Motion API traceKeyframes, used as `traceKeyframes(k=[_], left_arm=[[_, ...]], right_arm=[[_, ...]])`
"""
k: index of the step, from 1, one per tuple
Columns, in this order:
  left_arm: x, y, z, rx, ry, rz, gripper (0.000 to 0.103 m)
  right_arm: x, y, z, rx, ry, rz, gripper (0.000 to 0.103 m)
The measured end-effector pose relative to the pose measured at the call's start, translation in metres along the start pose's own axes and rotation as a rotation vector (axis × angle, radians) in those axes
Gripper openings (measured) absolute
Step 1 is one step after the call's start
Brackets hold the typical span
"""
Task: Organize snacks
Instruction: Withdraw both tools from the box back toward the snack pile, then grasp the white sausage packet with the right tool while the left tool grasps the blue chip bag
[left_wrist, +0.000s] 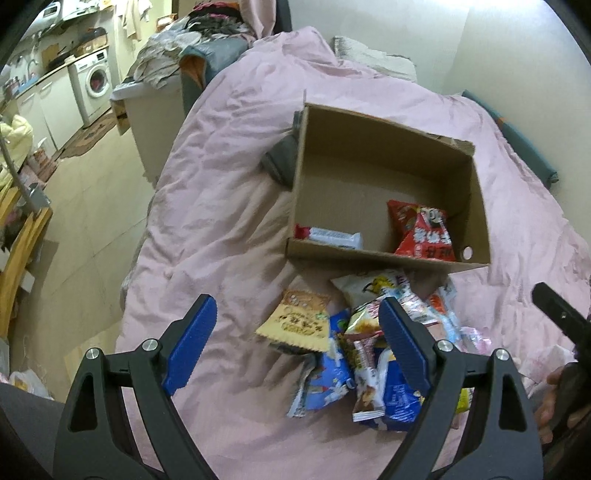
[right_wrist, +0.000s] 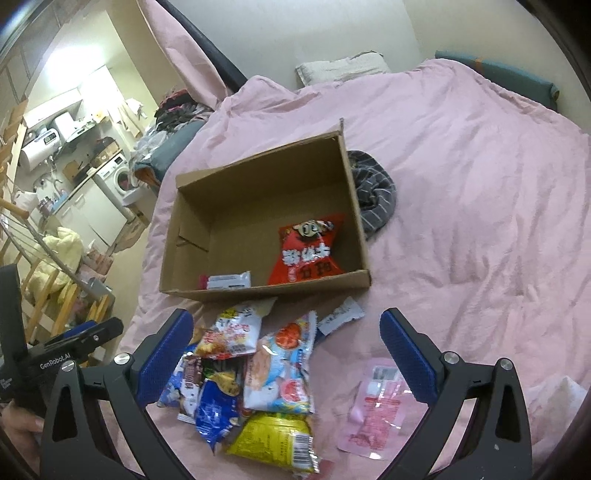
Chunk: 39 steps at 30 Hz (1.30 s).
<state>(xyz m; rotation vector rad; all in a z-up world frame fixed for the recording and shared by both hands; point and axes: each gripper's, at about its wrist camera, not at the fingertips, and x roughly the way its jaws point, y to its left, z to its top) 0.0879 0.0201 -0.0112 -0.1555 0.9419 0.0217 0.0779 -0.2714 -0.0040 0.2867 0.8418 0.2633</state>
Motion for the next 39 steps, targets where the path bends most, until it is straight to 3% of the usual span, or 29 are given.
traceKeyframes(k=[7, 10, 13, 15, 20, 24, 26, 29, 34, 39], left_arm=[[0.009, 0.021, -0.006, -0.037, 0.047, 0.034, 0.087], [0.013, 0.027, -0.007, -0.061, 0.073, 0.037, 0.087], [0.016, 0.029, -0.006, -0.072, 0.087, 0.043, 0.087], [0.016, 0.029, -0.006, -0.077, 0.092, 0.044, 0.087], [0.02, 0.027, -0.007, -0.064, 0.102, 0.045, 0.087], [0.027, 0.025, -0.009, -0.057, 0.126, 0.052, 0.087], [0.033, 0.027, -0.01, -0.07, 0.151, 0.055, 0.087], [0.043, 0.032, -0.012, -0.094, 0.199, 0.062, 0.087], [0.061, 0.03, -0.021, -0.117, 0.288, 0.012, 0.087], [0.074, 0.013, -0.029, -0.077, 0.337, -0.013, 0.087]], right_arm=[[0.026, -0.019, -0.016, 0.038, 0.173, -0.01, 0.103], [0.051, -0.028, -0.022, 0.128, 0.297, 0.045, 0.102], [0.077, -0.026, -0.023, 0.153, 0.394, 0.07, 0.085], [0.092, -0.019, -0.023, 0.105, 0.433, 0.042, 0.083], [0.117, -0.005, -0.024, 0.088, 0.496, 0.071, 0.078], [0.131, 0.005, -0.027, 0.034, 0.525, 0.035, 0.072], [0.13, 0.004, -0.027, 0.033, 0.528, 0.032, 0.055], [0.122, 0.001, -0.026, 0.035, 0.511, 0.044, 0.04], [0.099, -0.011, -0.021, 0.09, 0.462, 0.099, 0.034], [0.072, -0.031, -0.014, 0.146, 0.396, 0.116, 0.032]])
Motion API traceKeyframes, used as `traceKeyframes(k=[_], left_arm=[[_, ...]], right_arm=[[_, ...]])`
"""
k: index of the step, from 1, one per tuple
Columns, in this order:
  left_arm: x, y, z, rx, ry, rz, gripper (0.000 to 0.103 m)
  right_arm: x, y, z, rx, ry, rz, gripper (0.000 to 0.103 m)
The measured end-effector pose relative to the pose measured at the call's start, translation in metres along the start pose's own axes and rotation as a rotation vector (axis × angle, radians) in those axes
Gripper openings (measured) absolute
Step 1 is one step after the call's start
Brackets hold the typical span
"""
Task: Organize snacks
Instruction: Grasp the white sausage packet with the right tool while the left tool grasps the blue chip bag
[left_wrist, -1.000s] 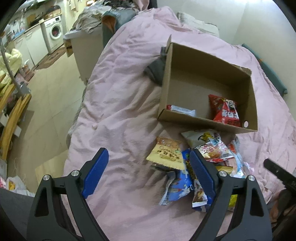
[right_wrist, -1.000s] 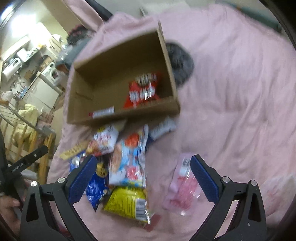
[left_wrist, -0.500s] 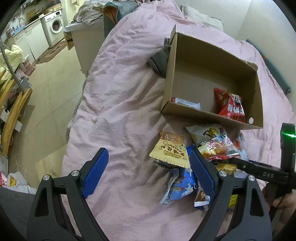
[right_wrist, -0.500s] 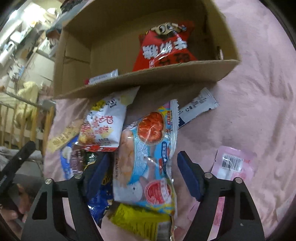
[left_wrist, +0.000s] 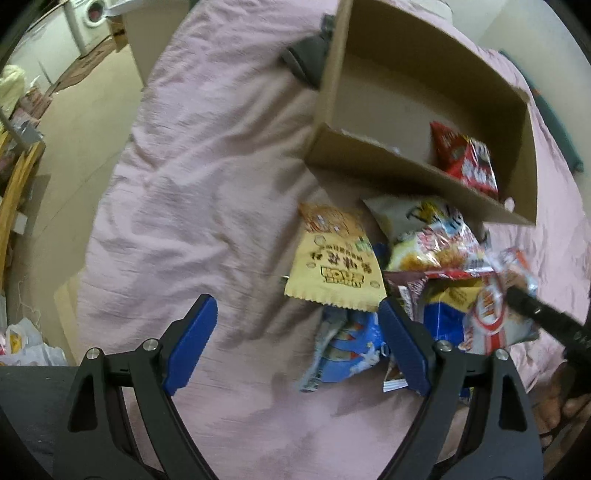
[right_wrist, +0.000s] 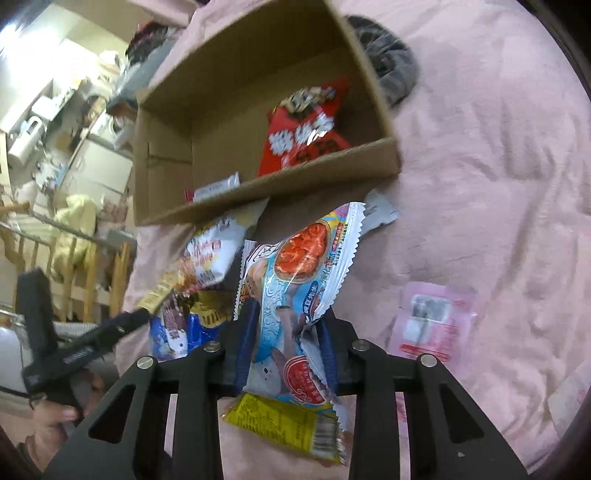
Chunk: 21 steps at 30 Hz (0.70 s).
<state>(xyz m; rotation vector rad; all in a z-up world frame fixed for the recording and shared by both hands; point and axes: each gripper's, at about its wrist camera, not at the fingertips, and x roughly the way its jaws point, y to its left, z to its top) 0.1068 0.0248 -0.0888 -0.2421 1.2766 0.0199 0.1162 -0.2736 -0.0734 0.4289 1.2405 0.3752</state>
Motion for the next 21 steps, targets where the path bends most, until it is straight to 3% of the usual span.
traceKeyframes(k=[7, 10, 21], left_arm=[[0.027, -0.017, -0.002, 0.0, 0.096, -0.041, 0.063], [0.031, -0.026, -0.002, 0.015, 0.111, -0.068, 0.044], [0.025, -0.042, -0.006, 0.078, 0.097, -0.083, 0.025]], right_arm=[[-0.031, -0.021, -0.002, 0.052, -0.096, 0.028, 0.03], [-0.034, -0.023, -0.002, 0.058, -0.111, 0.039, 0.03], [-0.038, -0.017, -0.003, 0.03, -0.135, 0.053, 0.03]])
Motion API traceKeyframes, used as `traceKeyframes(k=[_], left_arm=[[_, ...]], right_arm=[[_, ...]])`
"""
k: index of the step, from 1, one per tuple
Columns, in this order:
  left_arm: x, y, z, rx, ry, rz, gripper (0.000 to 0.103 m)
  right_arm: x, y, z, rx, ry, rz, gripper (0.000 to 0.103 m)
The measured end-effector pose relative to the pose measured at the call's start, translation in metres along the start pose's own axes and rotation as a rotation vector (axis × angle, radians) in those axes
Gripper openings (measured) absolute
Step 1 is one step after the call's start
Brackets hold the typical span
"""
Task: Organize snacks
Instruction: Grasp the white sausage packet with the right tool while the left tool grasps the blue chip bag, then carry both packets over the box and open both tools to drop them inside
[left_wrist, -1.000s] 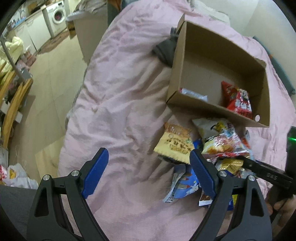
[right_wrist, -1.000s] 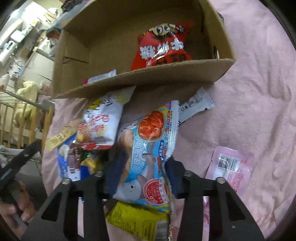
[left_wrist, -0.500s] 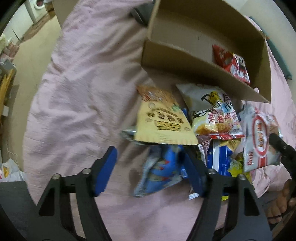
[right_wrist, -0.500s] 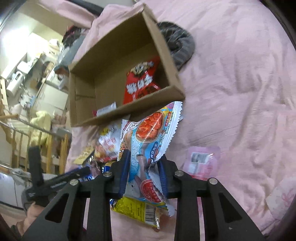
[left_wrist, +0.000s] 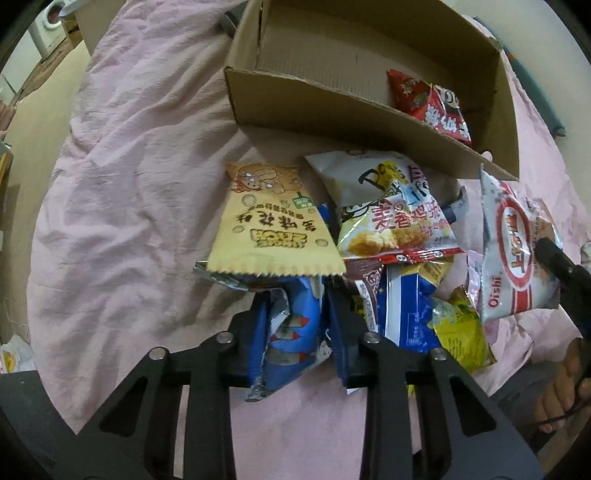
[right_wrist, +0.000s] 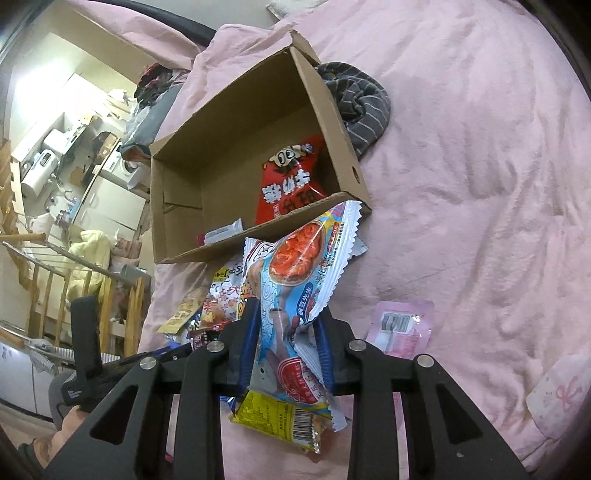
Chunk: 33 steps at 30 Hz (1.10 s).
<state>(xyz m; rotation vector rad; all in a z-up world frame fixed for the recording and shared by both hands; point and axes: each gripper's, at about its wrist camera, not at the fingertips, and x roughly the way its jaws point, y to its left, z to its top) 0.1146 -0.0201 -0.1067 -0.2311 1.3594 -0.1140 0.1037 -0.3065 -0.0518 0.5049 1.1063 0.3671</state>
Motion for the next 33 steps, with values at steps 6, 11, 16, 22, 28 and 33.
traceKeyframes(k=[6, 11, 16, 22, 28, 33], left_arm=[[-0.022, 0.006, -0.015, -0.002, -0.015, -0.004, 0.021], [-0.047, 0.016, -0.024, 0.006, -0.048, 0.03, 0.021], [-0.07, 0.028, -0.036, -0.002, -0.083, 0.065, 0.021], [-0.104, 0.02, -0.035, 0.006, -0.185, 0.092, 0.021], [-0.144, 0.004, -0.029, 0.048, -0.303, 0.094, 0.021], [-0.168, -0.008, -0.017, 0.099, -0.372, 0.091, 0.021]], right_arm=[[0.003, 0.005, -0.002, -0.016, 0.005, -0.001, 0.03], [-0.001, 0.012, 0.0, -0.035, -0.016, 0.017, 0.03], [-0.007, 0.017, -0.005, -0.056, -0.034, 0.042, 0.03], [-0.018, 0.027, -0.012, -0.078, -0.067, 0.06, 0.03], [-0.033, 0.041, -0.016, -0.096, -0.106, 0.081, 0.03], [-0.051, 0.053, -0.016, -0.114, -0.146, 0.081, 0.03]])
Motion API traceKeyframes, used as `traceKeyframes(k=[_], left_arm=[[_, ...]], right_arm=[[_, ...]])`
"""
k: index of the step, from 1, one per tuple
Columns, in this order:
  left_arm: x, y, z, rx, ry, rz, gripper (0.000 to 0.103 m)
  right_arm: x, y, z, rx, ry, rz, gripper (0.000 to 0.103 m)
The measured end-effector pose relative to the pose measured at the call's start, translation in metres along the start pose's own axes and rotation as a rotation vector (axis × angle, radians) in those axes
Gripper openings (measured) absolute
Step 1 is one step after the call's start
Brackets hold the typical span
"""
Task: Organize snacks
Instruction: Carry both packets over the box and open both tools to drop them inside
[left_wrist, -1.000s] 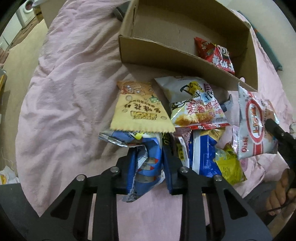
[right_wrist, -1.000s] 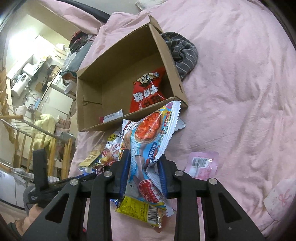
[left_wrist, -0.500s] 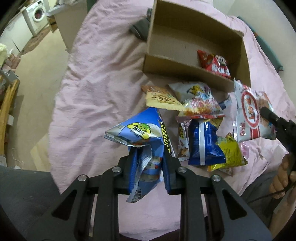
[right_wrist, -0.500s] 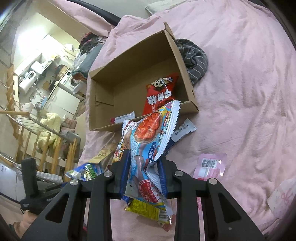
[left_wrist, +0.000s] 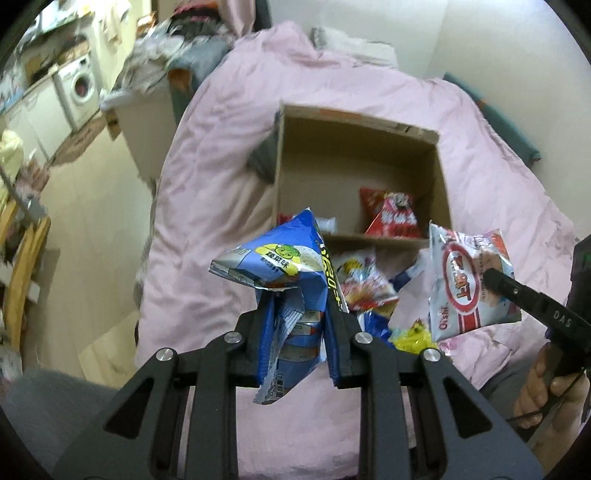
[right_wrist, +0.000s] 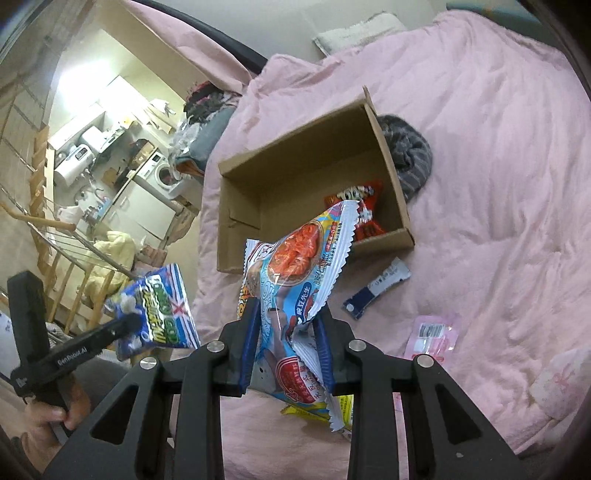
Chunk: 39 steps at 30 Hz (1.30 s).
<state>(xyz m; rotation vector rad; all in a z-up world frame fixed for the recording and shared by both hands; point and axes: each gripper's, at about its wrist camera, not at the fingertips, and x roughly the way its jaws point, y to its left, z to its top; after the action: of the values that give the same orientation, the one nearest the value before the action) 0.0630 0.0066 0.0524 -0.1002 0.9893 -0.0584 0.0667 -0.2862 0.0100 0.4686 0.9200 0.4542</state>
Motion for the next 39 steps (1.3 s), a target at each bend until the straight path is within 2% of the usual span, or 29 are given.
traceKeyframes(k=[7, 13, 22, 39], left_arm=[[-0.009, -0.002, 0.028, 0.021, -0.059, 0.0, 0.021], [-0.003, -0.007, 0.053, 0.039, -0.091, -0.007, 0.021], [0.034, -0.014, 0.083, 0.066, -0.076, 0.0, 0.021], [0.125, -0.025, 0.124, 0.098, 0.006, 0.009, 0.021]], right_arm=[[-0.021, 0.016, 0.016, -0.014, -0.069, 0.012, 0.03], [-0.021, 0.027, 0.041, -0.055, -0.104, -0.008, 0.03], [0.016, 0.03, 0.077, -0.064, -0.103, -0.026, 0.03], [0.108, -0.001, 0.12, -0.015, -0.039, -0.059, 0.03]])
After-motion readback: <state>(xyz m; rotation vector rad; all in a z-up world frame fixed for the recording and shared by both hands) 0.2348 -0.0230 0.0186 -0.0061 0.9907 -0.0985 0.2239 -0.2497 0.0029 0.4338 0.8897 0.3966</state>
